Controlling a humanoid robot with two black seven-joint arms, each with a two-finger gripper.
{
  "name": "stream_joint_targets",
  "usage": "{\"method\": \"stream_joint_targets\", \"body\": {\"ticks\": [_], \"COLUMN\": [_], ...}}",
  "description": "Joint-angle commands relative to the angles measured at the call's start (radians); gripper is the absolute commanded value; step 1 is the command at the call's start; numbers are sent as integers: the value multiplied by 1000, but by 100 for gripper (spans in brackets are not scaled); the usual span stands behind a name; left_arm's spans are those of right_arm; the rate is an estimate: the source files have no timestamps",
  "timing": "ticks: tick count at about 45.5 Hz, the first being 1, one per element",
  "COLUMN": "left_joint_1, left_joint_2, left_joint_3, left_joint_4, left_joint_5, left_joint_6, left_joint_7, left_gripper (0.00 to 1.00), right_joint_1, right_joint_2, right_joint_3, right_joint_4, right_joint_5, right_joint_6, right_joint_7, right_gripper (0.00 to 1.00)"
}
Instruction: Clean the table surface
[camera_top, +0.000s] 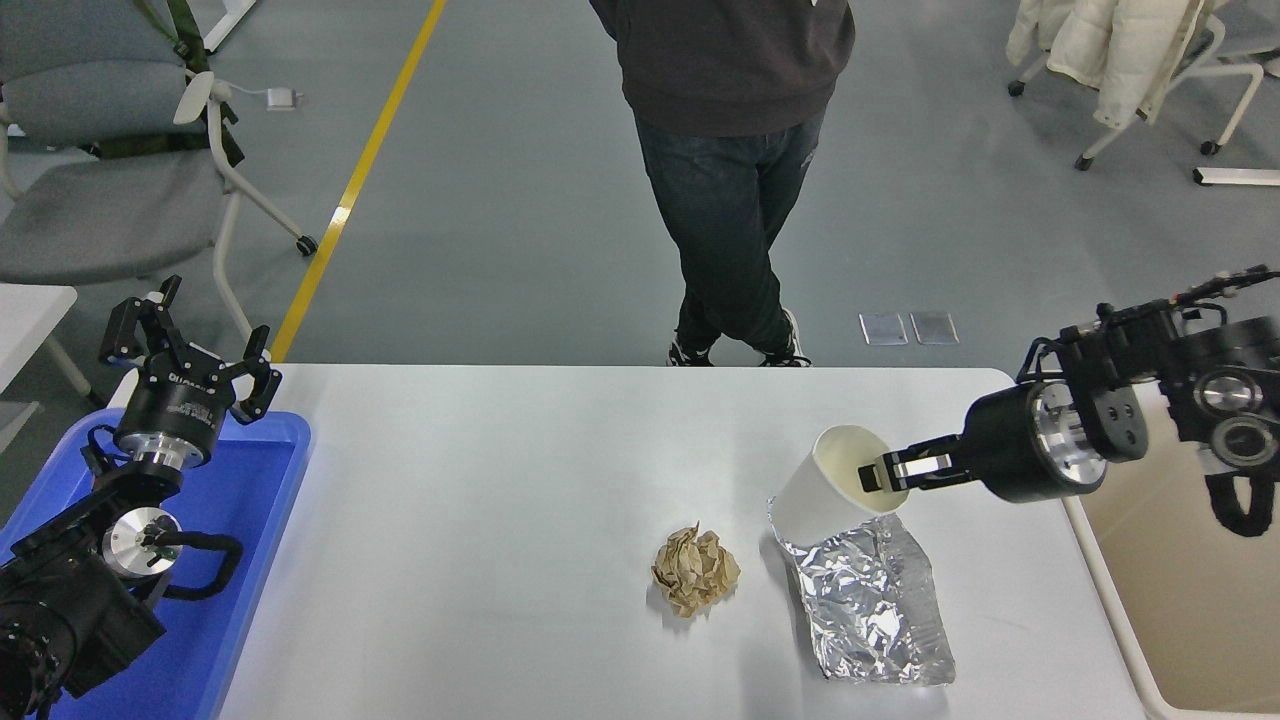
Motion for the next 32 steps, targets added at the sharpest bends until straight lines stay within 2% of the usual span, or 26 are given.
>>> {"method": "stream_joint_targets", "body": {"ticks": [1,22,32], "left_joint_1": [0,0,0], "left_joint_2": [0,1,0], "left_joint_3": [0,0,0], "left_joint_4": [-1,-1,-1], "left_joint_5": [0,0,0], "left_joint_6": [0,0,1], "left_joint_7": [0,0,0], "left_gripper": [100,100,100], "right_joint_1": [10,-42,-45], "right_joint_2": [-84,-226,-275], "right_joint_3": [102,107,113], "right_joint_4": [9,-105,-220], "right_joint_5": [6,-8,-11], "right_joint_6": [95,82,78], "right_joint_7": [9,18,90], "right_gripper": [0,0,0]}}
